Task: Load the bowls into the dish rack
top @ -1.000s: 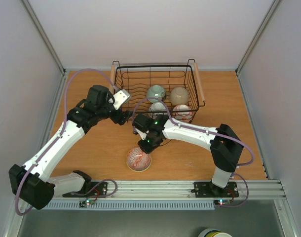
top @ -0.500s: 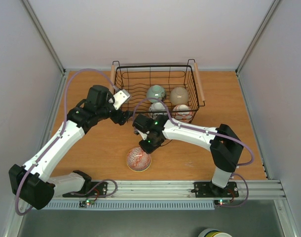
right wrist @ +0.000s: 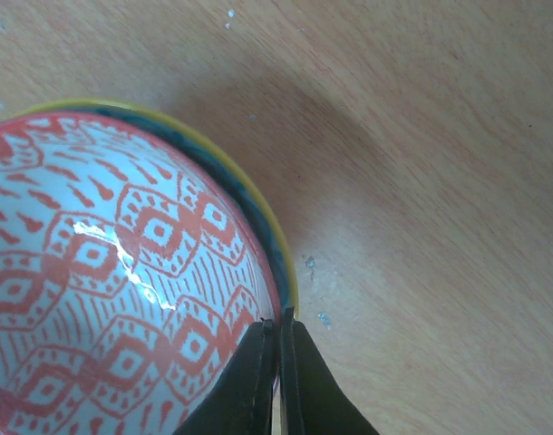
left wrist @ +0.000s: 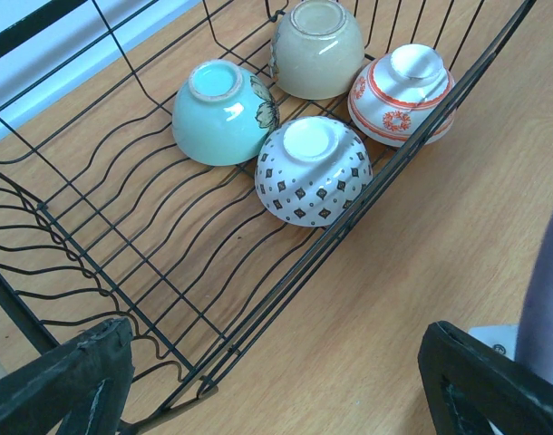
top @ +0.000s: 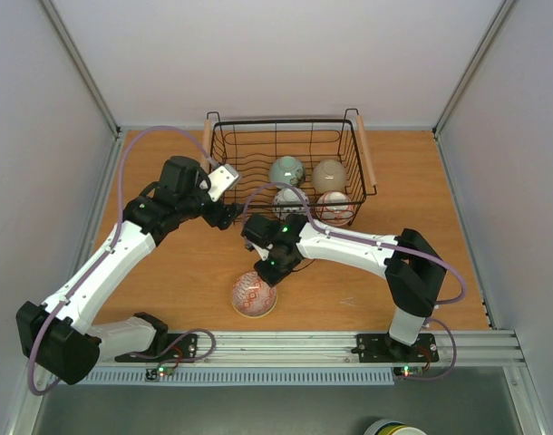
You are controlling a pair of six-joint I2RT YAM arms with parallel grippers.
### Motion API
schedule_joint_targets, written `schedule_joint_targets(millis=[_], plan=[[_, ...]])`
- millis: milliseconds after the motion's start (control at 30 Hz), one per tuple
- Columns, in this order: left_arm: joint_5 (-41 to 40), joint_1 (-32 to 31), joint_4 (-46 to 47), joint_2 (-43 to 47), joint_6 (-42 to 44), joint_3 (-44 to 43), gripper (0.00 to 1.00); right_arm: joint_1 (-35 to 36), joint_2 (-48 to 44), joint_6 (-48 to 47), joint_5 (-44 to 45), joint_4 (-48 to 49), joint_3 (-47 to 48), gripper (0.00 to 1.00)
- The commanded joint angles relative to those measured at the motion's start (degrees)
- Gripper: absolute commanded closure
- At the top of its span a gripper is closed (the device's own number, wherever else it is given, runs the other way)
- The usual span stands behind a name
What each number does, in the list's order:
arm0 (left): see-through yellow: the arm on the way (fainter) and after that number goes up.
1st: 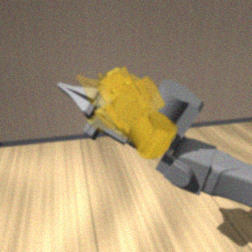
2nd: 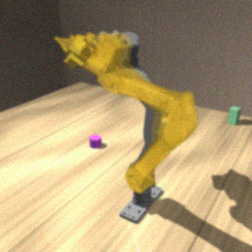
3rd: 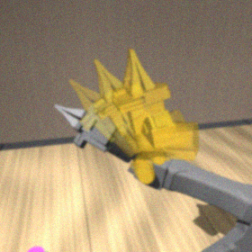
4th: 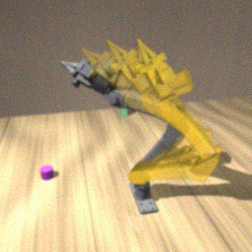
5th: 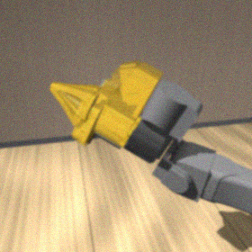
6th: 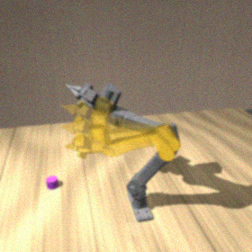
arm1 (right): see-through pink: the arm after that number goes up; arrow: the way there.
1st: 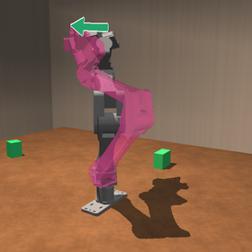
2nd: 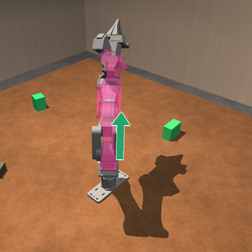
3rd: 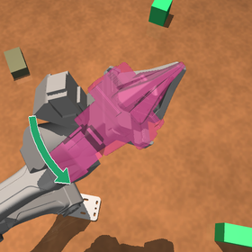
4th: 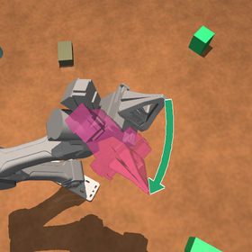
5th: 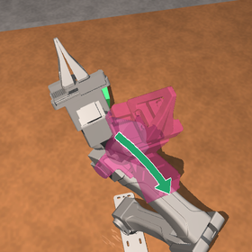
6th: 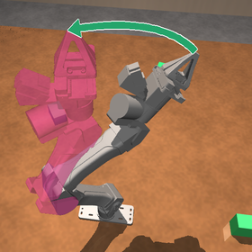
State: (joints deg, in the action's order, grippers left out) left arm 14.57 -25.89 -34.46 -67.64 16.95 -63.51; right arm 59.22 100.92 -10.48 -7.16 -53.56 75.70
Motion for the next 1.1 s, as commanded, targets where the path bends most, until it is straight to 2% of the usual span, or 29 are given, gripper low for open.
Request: schedule_joint_targets(millis=[0,433,1067], plan=[[0.64,0.14,2.03,0.66,-0.16,-0.12,0.14,0.89,0.31,0.03,0.51,-0.92,-0.12,0.99],[1.58,0.14,1.43,0.75,-0.18,-0.34,0.13,0.81,-11.27,-1.03,5.73,-2.34,2.16,0.99],[19.63,-0.42,-9.65,-2.52,5.74,-3.64,0.01,-4.13,-15.52,-2.97,9.86,-3.56,7.96,0.99]])
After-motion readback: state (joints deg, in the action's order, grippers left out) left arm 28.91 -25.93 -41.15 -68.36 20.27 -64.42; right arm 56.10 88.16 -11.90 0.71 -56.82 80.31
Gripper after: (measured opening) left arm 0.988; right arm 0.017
